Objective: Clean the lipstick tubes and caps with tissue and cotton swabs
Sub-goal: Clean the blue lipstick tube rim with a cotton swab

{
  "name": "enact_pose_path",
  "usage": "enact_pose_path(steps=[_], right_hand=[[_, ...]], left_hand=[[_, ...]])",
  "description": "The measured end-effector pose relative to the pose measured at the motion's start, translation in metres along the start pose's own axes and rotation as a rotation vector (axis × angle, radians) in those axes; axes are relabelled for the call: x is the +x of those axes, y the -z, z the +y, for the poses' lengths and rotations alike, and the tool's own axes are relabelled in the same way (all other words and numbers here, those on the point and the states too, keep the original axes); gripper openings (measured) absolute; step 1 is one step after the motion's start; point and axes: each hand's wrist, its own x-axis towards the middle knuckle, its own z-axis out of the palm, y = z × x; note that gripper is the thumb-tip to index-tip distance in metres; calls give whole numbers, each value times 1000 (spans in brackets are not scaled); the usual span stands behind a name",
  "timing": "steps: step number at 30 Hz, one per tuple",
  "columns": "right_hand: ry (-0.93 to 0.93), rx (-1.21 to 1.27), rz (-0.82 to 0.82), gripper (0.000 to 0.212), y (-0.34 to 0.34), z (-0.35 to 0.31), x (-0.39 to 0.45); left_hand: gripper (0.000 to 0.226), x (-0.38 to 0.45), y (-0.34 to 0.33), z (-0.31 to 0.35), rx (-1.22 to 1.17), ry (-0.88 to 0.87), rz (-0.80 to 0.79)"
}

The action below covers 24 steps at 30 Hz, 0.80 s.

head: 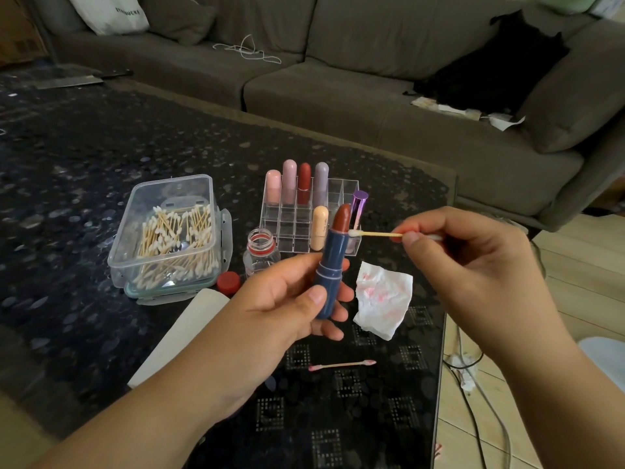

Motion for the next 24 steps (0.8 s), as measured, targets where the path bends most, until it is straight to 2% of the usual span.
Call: enact_pose_path(steps=[16, 21, 24], right_hand=[[-13, 38, -21, 19, 1, 1, -1], [45, -32, -129, 13, -3, 1, -2], [47, -1, -86, 12, -3, -1, -3]], left_hand=[[33, 0, -1, 4, -159, 14, -54], [34, -1, -1, 4, -142, 14, -28], [33, -1, -1, 6, -124, 7, -3]])
